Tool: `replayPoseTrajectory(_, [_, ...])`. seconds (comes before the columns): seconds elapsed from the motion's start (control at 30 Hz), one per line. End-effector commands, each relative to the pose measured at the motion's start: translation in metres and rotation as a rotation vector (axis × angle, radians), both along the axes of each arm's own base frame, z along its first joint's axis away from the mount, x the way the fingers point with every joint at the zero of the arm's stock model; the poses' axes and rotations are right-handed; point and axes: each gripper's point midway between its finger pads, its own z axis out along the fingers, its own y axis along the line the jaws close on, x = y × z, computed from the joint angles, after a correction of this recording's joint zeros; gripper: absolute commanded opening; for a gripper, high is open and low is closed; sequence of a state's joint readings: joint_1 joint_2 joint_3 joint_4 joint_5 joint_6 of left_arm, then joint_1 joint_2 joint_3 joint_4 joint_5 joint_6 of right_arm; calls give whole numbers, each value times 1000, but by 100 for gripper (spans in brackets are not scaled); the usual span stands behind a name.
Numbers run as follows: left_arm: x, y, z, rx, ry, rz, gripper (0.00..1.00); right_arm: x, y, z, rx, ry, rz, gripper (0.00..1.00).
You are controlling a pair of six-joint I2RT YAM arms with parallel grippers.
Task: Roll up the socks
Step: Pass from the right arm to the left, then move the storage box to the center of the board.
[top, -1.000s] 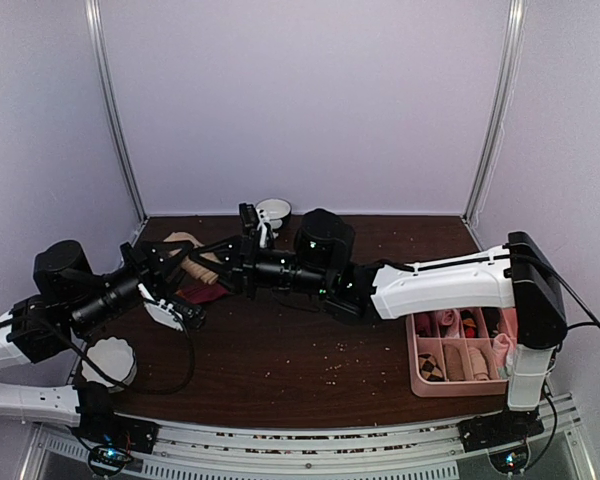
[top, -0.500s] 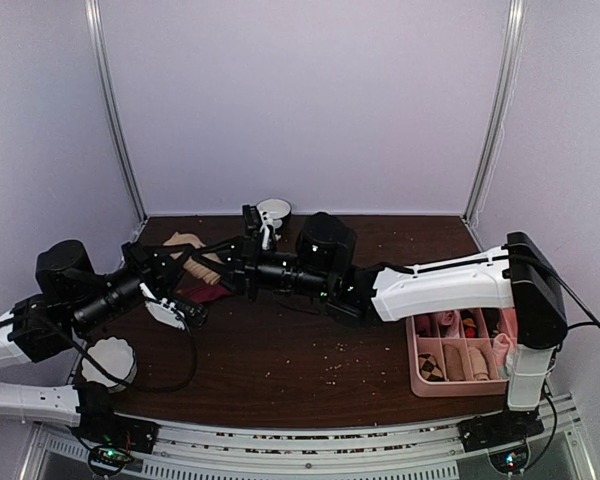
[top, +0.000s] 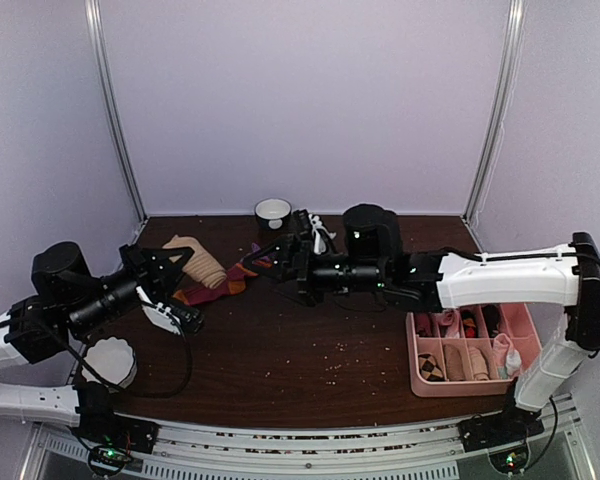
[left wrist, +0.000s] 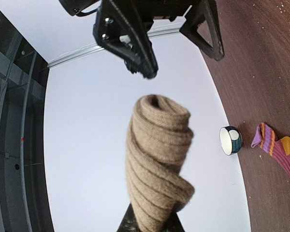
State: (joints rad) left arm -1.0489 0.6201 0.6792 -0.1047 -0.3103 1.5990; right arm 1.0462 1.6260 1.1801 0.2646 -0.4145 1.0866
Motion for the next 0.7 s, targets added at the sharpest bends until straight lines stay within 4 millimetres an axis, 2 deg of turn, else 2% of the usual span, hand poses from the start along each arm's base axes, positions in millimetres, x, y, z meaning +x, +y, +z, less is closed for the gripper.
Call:
replayPoseTrajectory(0.0, [-8, 6, 29, -79, -51, -28, 0, 32, -72, -31, -232, -30, -195, 100])
replayPoseTrajectory(0.07, [-13, 6, 31, -81, -61, -53, 0, 46, -107, -37, -190, 19, -276, 100])
replayPoseTrajectory(0.17, [-15, 7, 31, -78, -65, -61, 0, 58, -158, -48, -26, 66, -372, 100])
replayPoseTrajectory(0.2, [-15, 7, 32, -80, -64, -56, 0, 58, -177, -73, -141, 81, -401, 100])
replayPoseTrajectory(0.23, [-14, 8, 32, -81, -61, -51, 0, 59, -203, -96, -371, 47, -449, 100])
replayPoseTrajectory(0.27, [-14, 8, 32, -82, -56, -47, 0, 57, -227, -102, -607, -4, -483, 100])
replayPoseTrajectory(0.3, [-14, 9, 32, -82, -52, -46, 0, 61, -246, -88, -759, -68, -533, 100])
replayPoseTrajectory(0.33, [-14, 9, 32, -83, -50, -48, 0, 61, -264, -90, -873, -77, -570, 100])
replayPoseTrajectory(0.4, [-14, 9, 30, -83, -47, -49, 0, 65, -296, -83, -963, -59, -714, 100])
replayPoseTrajectory(0.47, [-14, 8, 29, -85, -46, -48, 0, 62, -308, -85, -944, -7, -767, 100])
replayPoseTrajectory(0.57, [-12, 8, 27, -81, -39, -41, 0, 53, -293, -96, -838, -34, -680, 100])
replayPoseTrajectory(0.63, [-12, 9, 25, -77, -35, -35, 0, 46, -300, -102, -922, -21, -669, 100])
replayPoseTrajectory(0.67, [-12, 9, 24, -75, -32, -36, 0, 41, -307, -114, -1028, 3, -663, 100])
